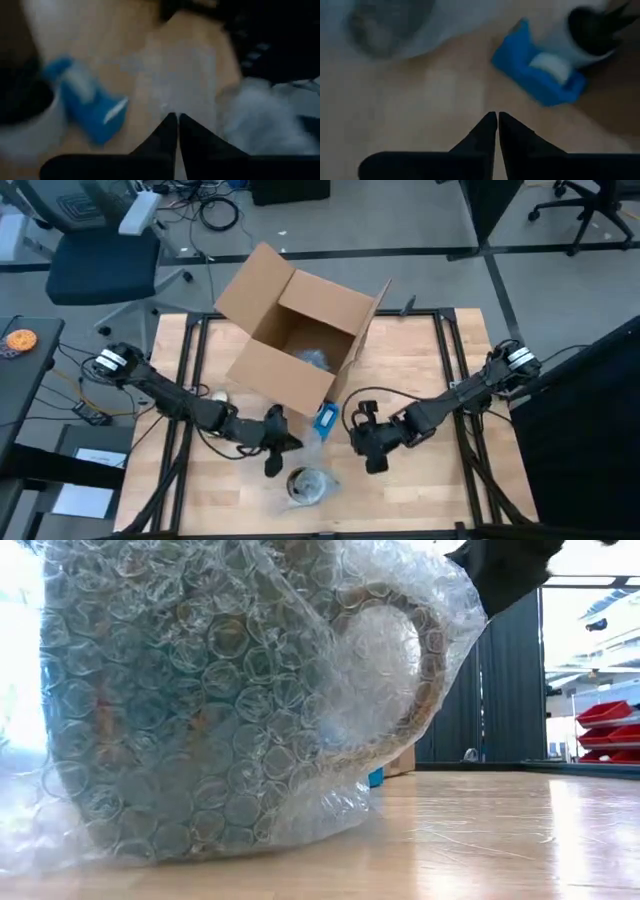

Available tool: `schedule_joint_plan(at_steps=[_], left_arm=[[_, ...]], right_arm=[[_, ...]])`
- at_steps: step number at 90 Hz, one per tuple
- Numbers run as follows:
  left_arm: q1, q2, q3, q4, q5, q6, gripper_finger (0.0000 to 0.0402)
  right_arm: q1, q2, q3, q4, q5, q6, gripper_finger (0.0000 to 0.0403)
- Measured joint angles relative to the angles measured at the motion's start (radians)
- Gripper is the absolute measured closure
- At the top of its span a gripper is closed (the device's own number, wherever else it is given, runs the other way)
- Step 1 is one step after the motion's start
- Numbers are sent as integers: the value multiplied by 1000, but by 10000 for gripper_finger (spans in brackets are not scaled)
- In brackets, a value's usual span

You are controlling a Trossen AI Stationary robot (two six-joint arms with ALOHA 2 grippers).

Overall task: Wrap mug
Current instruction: Wrap the brown mug with the bubble wrap on the table

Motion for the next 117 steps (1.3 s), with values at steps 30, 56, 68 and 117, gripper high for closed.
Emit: schedule_joint_plan(at_steps=[30,56,68,117], left_arm=[[-61,-1,146,-4,-53,155,402],[-67,-1,147,-67,-56,156,402],[-67,-1,147,-105,-65,155,402],[-66,-1,147,-109,-63,263,402]], right_arm=[[-103,3,-36,256,-353,-151,346],[-139,4,-36,334,-285,-145,255],[-147,-24,-36,294,-283,-149,228],[-122,20,-35,603,-432,-175,231]])
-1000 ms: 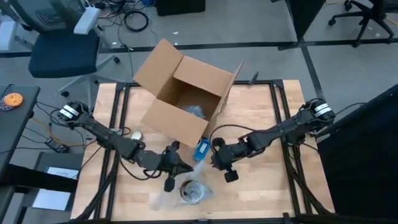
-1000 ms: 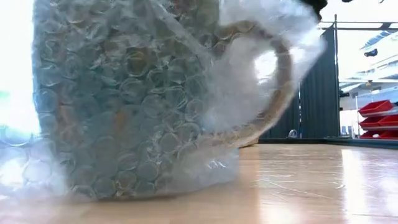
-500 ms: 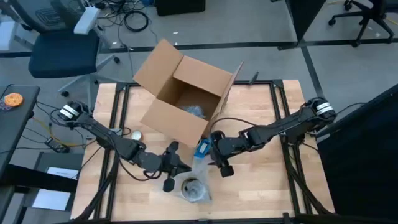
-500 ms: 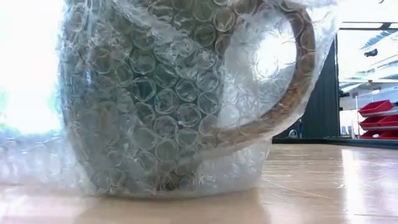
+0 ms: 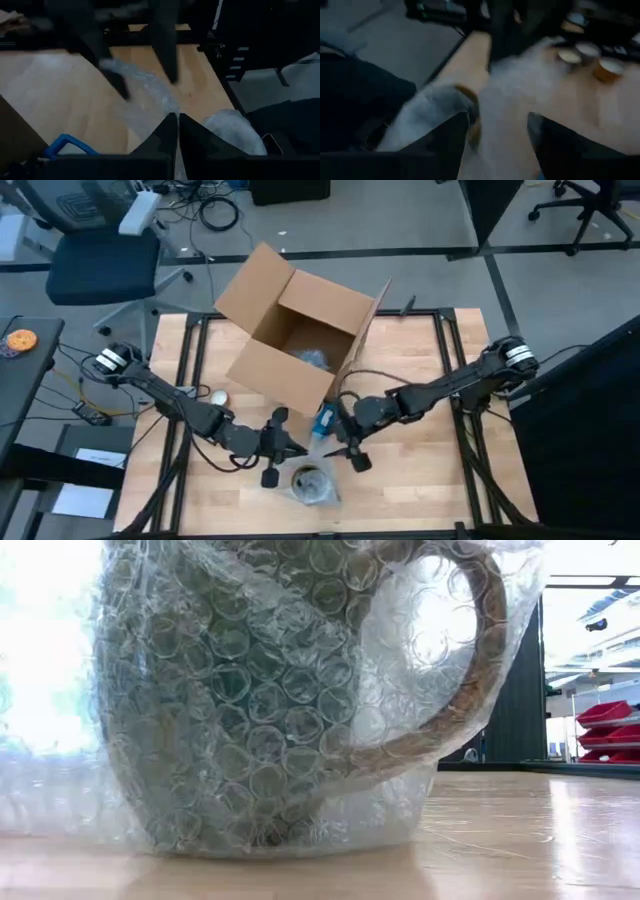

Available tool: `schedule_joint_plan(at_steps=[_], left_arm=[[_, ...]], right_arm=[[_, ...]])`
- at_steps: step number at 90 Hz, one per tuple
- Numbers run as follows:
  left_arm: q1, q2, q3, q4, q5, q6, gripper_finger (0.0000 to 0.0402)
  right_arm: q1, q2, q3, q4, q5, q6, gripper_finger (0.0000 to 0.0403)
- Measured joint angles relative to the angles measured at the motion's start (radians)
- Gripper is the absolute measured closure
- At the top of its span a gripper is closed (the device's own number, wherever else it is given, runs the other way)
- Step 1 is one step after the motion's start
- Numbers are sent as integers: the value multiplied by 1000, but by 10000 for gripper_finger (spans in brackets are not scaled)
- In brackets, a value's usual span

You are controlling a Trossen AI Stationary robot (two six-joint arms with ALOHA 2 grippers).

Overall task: Wrap mug
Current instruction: Wrap the brown mug with the bubble wrap on the table

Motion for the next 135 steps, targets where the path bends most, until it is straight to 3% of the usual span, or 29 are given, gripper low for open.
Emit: schedule_joint_plan(at_steps=[25,43,56,71,79,99,135], left_arm=[[0,0,0,-7,4,-2,402],[12,-12,22,-90,-17,64,383],[14,-47,173,-291,-74,139,351],[-31,-51,323,-514,-31,76,326],[-73,-45,300,-472,25,8,323],[-172,39,138,-194,23,-166,325],[-150,73,122,-233,-37,-183,326]], right_arm=[[55,50,18,47,21,-1,392],[54,46,47,48,53,28,398],[40,51,53,45,49,45,401],[28,51,54,38,32,71,402],[29,51,54,38,32,71,403],[55,51,60,106,68,79,403],[88,60,69,104,75,135,403]])
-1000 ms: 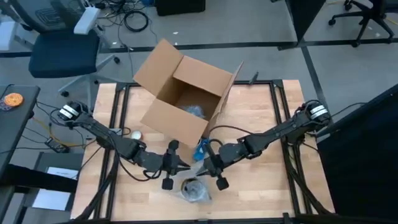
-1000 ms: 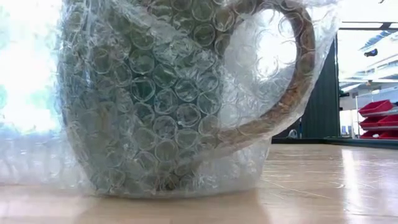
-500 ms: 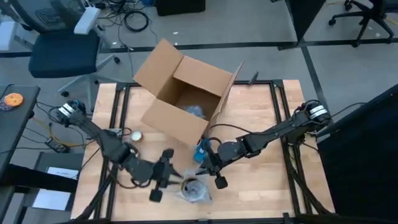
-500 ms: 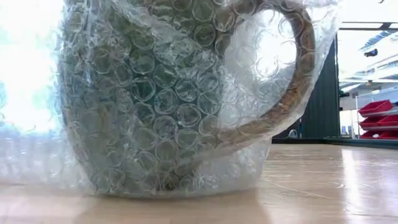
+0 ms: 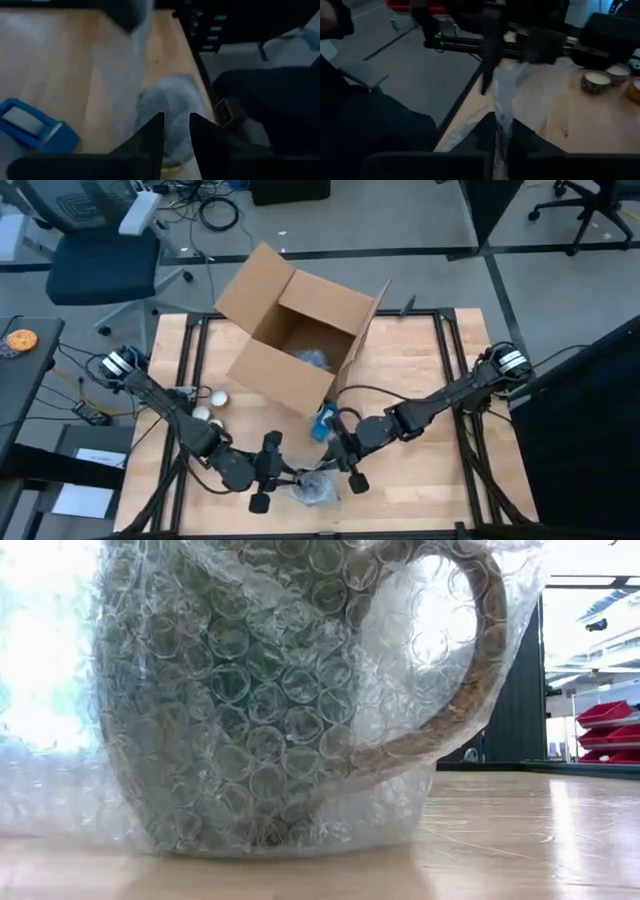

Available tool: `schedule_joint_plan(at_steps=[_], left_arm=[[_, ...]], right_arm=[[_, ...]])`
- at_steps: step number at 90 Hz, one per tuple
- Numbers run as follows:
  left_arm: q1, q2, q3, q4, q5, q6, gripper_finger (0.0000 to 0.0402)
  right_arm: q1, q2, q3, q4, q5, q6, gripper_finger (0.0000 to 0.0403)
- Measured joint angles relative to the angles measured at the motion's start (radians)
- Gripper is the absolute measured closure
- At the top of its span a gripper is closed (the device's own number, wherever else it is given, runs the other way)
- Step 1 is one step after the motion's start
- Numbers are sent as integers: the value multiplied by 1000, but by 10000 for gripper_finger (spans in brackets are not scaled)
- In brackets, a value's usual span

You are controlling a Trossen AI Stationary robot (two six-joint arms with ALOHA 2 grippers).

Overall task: Wrap mug
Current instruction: Wrap the brown mug with the bubble wrap on the table

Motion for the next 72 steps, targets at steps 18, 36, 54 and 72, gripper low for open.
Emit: schedule_joint_plan(at_steps=[18,36,54,72], left_arm=[[-12,-81,48,-65,-20,38,326],[-42,-142,89,-46,-156,167,326],[-14,-69,60,-16,-190,176,326],[-13,51,48,32,-184,174,326]], right_arm=[[7,103,22,44,-8,57,403],[21,189,118,17,-92,60,403],[20,263,185,-71,-189,128,403],[6,322,187,-62,-209,146,401]])
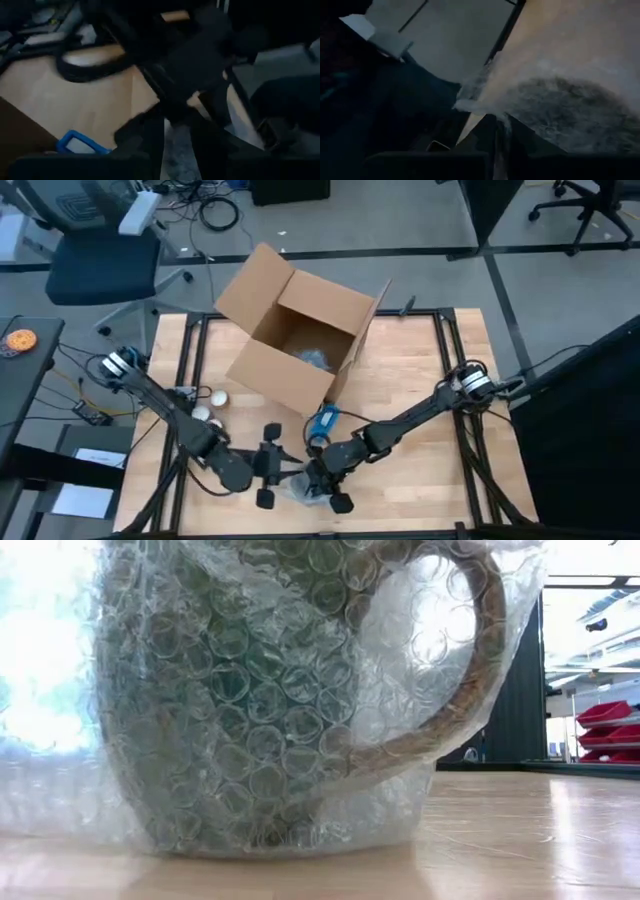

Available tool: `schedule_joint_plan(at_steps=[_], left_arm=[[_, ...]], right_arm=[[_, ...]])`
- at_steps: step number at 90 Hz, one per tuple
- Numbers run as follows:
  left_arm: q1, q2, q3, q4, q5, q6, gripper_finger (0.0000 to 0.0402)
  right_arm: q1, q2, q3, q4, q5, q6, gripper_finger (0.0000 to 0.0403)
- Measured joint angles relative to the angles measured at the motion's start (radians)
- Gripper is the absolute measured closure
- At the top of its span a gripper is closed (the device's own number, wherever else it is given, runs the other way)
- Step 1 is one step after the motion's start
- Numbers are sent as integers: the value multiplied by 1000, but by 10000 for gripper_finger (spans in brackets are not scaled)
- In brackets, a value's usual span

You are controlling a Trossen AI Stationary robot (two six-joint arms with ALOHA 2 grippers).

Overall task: Wrap mug
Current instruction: Wrap the brown mug with the bubble wrap on the table

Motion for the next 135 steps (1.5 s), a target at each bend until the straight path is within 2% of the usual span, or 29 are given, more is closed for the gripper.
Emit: schedule_joint_plan(at_steps=[13,33,45,58,69,85,95,112,123,135], left_arm=[[-2,57,0,12,46,-1,326],[-3,101,0,-8,83,-2,326],[-3,103,0,-76,96,-44,326],[-3,103,0,-120,113,-57,326],[-3,103,0,-123,129,-70,326],[-3,103,0,-132,137,-72,326],[-3,103,2,-144,138,-71,326],[-1,102,2,-156,137,-69,326],[-1,85,2,-154,120,-55,326],[-1,46,2,-154,96,-61,326]], right_arm=[[-7,0,0,17,4,1,375],[-17,-6,0,57,-21,38,294],[-30,-29,10,47,-109,53,259],[-42,-90,50,-6,-192,65,247],[-54,-151,57,-22,-238,52,251],[-68,-196,57,-239,-86,31,277],[-63,-165,56,-322,-51,26,313],[-48,-105,61,-322,-42,10,393],[-44,-70,95,-329,15,2,392],[-44,-11,144,-364,17,-26,400]])
